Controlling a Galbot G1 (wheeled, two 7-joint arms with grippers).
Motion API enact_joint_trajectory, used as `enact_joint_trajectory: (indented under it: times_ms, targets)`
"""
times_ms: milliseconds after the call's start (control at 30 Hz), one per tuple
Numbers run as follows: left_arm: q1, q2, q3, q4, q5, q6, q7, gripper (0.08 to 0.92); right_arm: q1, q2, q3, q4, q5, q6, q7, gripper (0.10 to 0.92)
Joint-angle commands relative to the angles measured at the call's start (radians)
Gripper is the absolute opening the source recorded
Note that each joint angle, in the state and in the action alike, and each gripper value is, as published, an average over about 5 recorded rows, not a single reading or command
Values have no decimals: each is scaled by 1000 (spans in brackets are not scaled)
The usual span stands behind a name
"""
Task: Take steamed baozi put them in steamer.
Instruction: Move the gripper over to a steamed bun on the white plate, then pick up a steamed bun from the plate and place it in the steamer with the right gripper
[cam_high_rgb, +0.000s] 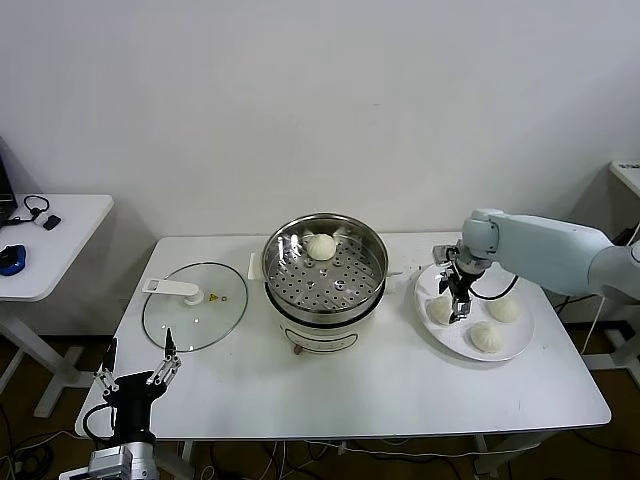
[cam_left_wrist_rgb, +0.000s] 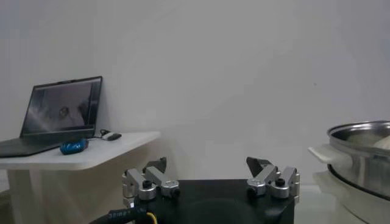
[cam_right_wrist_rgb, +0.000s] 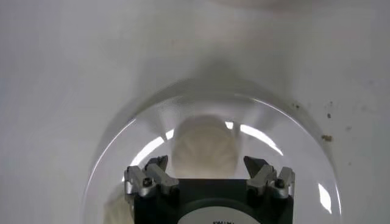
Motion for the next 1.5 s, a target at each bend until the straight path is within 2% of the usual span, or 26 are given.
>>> enact_joint_trajectory:
  times_ms: [33, 200, 467, 767, 1233, 1500]
  targets:
    - [0, -49, -1, 0, -2, 0, 0, 823, -22, 4, 27, -26, -22, 7, -3, 823]
    - [0, -49, -1, -1, -2, 0, -1, 823, -23, 6, 26, -24, -29, 7, -7, 817]
    - [0, -49, 2, -5, -2, 0, -2, 823, -11, 1, 26, -15, -42, 8, -13, 691]
    - [2, -49, 0, -8, -3, 0, -3, 823, 58, -13, -13, 42, -34, 5, -24, 642]
    - [-9, -49, 24, -21, 3, 7, 1, 823, 618, 53, -323, 401, 252, -50, -41, 636]
    - [-2, -49, 38, -38, -4, 13, 7, 823, 735, 166, -286, 459, 426, -106, -43, 636]
